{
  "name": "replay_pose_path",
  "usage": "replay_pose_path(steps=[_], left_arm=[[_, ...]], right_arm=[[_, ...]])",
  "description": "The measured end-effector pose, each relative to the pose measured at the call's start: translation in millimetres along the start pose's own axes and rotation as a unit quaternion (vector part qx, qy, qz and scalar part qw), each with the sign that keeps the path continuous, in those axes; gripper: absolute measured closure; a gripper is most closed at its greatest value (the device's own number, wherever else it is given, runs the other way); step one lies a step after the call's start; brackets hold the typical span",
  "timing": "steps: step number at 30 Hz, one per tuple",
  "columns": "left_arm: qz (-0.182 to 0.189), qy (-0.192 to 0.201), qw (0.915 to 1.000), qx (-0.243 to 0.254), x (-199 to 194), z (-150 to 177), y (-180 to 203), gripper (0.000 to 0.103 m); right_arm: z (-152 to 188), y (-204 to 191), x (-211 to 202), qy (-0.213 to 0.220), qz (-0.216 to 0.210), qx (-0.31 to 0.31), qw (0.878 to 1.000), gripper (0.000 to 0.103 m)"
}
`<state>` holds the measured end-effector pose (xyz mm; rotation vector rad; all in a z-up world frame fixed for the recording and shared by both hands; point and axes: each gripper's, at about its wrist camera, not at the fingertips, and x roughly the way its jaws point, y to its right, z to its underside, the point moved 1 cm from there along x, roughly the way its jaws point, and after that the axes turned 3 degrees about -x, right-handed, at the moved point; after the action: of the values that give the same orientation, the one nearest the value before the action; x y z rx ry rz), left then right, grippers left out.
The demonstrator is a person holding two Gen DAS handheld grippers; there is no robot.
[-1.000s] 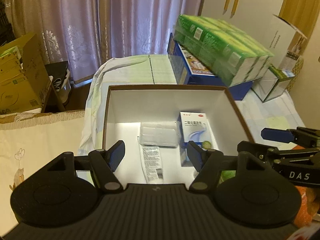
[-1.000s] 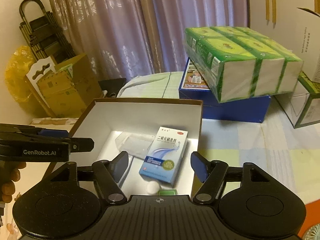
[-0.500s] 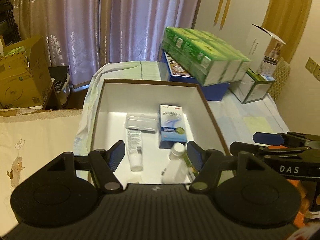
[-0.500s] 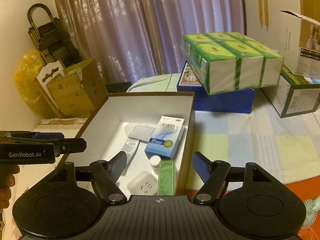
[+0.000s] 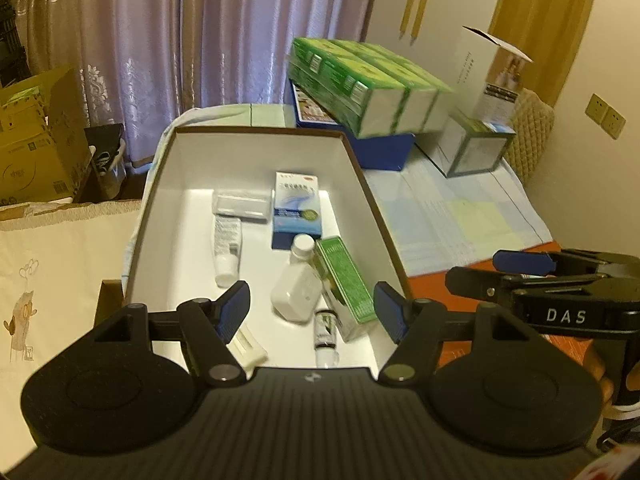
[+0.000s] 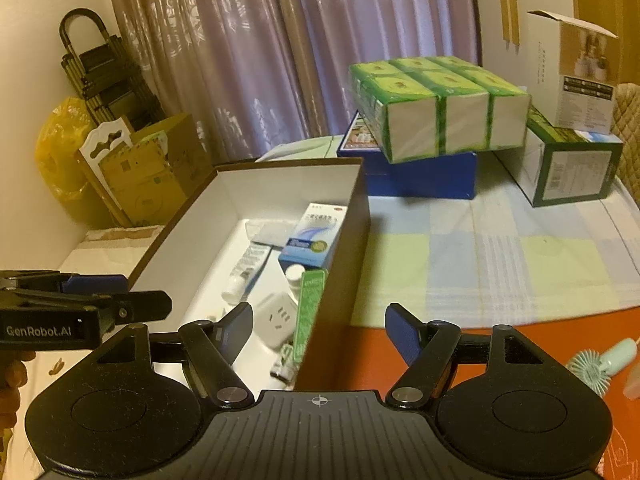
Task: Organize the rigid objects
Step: 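Withdraw both tools from the box back over the mat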
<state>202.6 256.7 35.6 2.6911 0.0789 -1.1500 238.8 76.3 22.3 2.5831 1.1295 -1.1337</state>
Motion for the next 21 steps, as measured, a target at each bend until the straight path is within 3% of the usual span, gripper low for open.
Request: replay_pose_path(steps=[21], left_arm=[[0.008,-0.033,0.9994,0.012,-4.5,51.2,83.3,0.039]], right_arm=[[58.5,48.4,-58.4,-0.031,-0.010,-0.001,0.999,0.033]])
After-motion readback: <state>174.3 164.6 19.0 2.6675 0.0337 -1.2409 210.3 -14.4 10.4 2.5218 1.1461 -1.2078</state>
